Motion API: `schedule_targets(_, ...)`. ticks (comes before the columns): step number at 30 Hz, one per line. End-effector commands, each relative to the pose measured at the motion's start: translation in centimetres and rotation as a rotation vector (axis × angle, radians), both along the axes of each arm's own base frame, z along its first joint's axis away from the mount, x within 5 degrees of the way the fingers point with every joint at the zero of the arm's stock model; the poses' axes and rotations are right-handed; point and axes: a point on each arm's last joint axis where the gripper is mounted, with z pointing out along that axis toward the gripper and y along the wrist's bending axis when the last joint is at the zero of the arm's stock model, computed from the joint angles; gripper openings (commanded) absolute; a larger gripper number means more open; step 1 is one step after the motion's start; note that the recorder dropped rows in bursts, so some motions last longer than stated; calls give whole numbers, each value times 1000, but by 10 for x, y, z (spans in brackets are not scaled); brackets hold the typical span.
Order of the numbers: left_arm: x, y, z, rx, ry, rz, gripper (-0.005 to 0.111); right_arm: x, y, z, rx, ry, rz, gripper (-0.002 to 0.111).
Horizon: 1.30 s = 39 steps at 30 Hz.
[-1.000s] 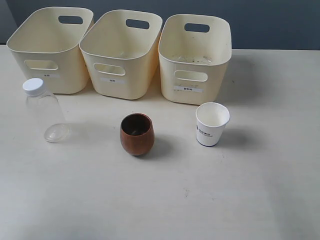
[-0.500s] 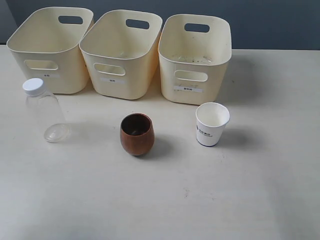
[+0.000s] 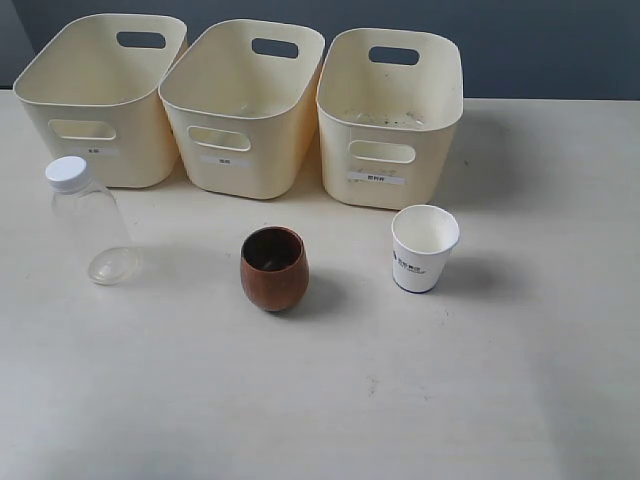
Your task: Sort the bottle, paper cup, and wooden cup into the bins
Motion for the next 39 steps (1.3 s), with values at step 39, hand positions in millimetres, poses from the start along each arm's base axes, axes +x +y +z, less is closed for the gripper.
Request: schedule_targets(39, 0, -1, 2, -8, -6, -18, 0, 50, 23, 270, -610, -109, 189, -1)
